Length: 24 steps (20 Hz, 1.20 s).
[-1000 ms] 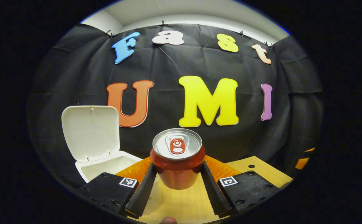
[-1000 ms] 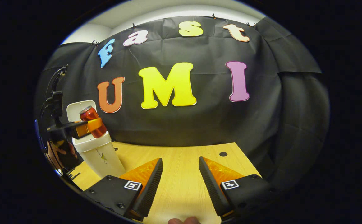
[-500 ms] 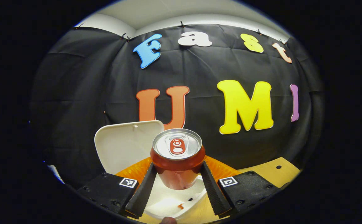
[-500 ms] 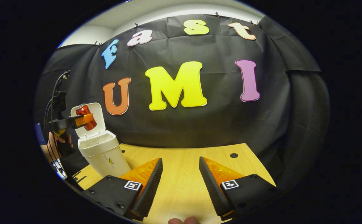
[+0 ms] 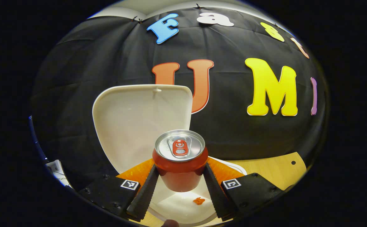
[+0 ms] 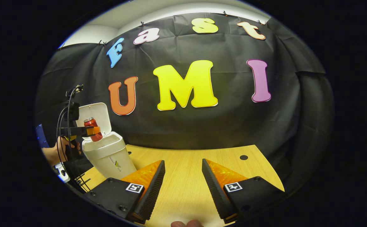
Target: Press the lid of the desktop garbage bin to open it, pick up the crumpled paper on the desktop and throw it into the bin, then pick up the pop can on the desktop and drop it into the bin, and finally close the garbage bin lid.
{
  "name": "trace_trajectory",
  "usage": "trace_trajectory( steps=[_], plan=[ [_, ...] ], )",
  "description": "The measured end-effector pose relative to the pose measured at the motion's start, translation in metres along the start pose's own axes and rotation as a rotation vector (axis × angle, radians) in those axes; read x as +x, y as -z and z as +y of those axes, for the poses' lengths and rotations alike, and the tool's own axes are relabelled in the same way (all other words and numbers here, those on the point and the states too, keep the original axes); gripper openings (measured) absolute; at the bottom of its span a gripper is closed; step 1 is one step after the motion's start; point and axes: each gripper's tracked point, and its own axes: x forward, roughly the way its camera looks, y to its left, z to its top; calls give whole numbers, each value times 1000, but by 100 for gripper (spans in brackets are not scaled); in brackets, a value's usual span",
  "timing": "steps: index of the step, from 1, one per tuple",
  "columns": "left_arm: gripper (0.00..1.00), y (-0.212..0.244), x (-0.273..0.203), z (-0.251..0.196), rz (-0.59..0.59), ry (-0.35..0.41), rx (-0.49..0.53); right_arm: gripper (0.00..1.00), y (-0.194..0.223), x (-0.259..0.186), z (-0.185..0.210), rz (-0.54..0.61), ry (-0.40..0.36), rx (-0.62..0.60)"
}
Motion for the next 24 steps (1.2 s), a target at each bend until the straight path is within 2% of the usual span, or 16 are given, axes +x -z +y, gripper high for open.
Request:
trace_trajectory(
  steps=[4, 5, 6, 14, 18, 24],
  plan=[
    [83, 13, 0, -2, 57, -1, -20, 78, 2, 3, 1, 5, 5, 5],
    [92, 12, 0, -1, 55, -11, -16, 77, 3, 3, 1, 7, 5, 9],
    [86, 10, 0, 0, 49, -16, -13, 77, 5, 3, 1, 10, 4, 12],
    [86, 6, -6, -8, 41, -11, -17, 77, 11, 6, 4, 23, -3, 13],
    [86, -22, -33, -23, -25, -26, -10, 77, 14, 5, 4, 32, -10, 11],
    [86, -93, -45, -28, -146, -59, -28, 78, 5, 6, 2, 11, -26, 22]
  ],
)
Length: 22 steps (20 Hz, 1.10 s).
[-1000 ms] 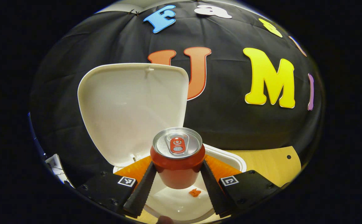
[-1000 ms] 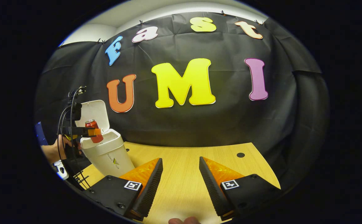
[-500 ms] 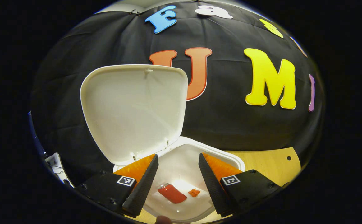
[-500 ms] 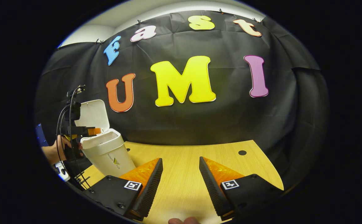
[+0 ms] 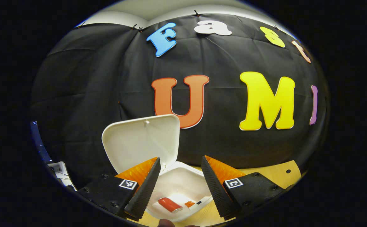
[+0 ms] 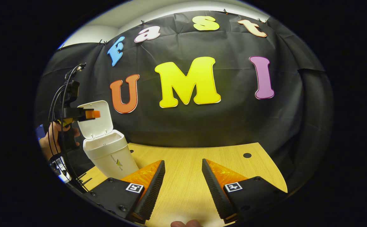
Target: Press the lid of the desktop garbage bin to open it, pick up the crumpled paper on the desktop and throw it into the bin, then pick up the pop can on the desktop and drop it into the bin, and finally close the garbage bin lid.
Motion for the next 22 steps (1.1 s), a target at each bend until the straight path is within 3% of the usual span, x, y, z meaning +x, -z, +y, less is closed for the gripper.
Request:
trace_trajectory(
  steps=[7, 12, 18, 22],
  plan=[
    [85, -76, 28, 37, -87, -111, -25, 78, -7, 4, -11, -5, 3, 22],
    [84, -103, 47, 75, -102, -233, -23, 78, -14, 12, -16, -4, 8, 30],
    [84, -96, 87, 94, -8, -308, -43, 78, -32, 16, -13, -30, -3, 11],
    [84, -53, 104, 100, 140, -343, -134, 78, -41, 14, -18, -47, 4, -3]
  ],
)
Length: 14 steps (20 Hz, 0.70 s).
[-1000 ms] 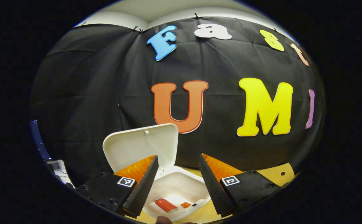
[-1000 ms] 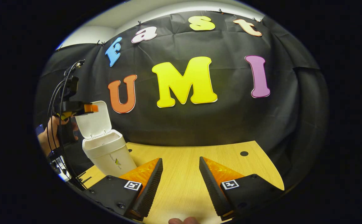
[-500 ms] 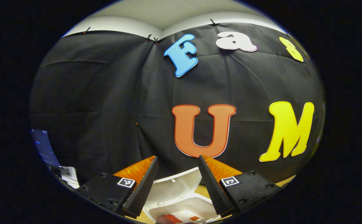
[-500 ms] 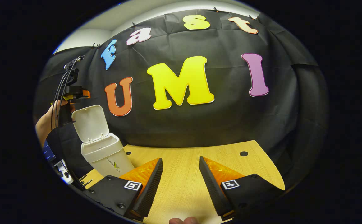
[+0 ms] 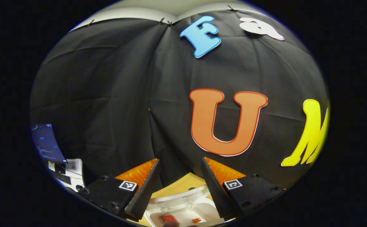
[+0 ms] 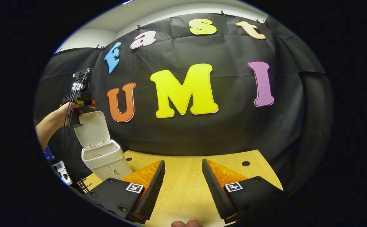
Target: Press the lid of the desktop garbage bin to open it, pick up the crumpled paper on the desktop and throw it into the bin, then pick up the pop can on the desktop and drop it into the bin, and finally close the garbage bin lid.
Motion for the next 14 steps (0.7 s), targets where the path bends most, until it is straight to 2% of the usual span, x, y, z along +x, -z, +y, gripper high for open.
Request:
trace_trajectory(
  steps=[6, 7, 8, 11, 14],
  plan=[
    [88, 13, -8, -6, 41, 1, -50, 78, 7, 0, -3, 21, 0, 11],
    [76, 17, -15, -8, 44, 3, -55, 78, 6, 0, -2, 19, -3, 8],
    [88, 21, -20, -12, 48, 10, -57, 78, 6, 0, 0, 15, -8, 6],
    [88, 53, -39, -27, 93, 57, -56, 78, 5, -2, 8, 0, -23, -17],
    [88, 75, -54, -33, 82, 78, -29, 78, 12, -5, 15, -1, -38, -56]
  ],
)
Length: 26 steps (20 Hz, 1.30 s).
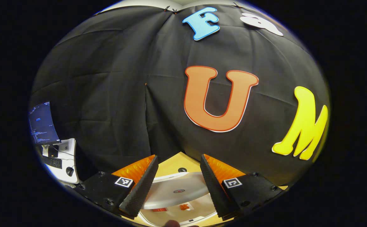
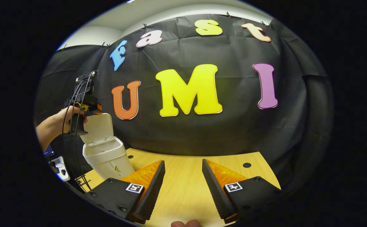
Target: Press the lid of the desktop garbage bin to open it, pick up the crumpled paper on the desktop and throw it into the bin, then pick up the pop can on the desktop and drop it into the bin, and finally close the garbage bin lid.
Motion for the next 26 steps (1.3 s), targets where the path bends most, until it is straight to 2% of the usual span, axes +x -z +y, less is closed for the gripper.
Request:
trace_trajectory(
  steps=[4, 9, 13, 19, 21, 26],
  plan=[
    [89, 27, -11, -7, 5, -3, -6, 78, 6, -9, 4, 0, -15, -32],
    [89, 66, -27, -15, 17, -13, -20, 78, 7, -19, -7, -9, 4, -40],
    [89, 105, -40, -19, 50, -47, -37, 78, 12, -26, -14, 3, 6, -42],
    [89, 134, -42, -19, 57, -95, -22, 78, 19, -30, -25, 22, 1, -46],
    [89, 130, -45, -22, 29, -93, 1, 78, 17, -29, -25, 19, -2, -46],
    [90, 139, -46, -20, -2, -106, -19, 78, 19, -26, -20, 19, -21, -45]
  ],
)
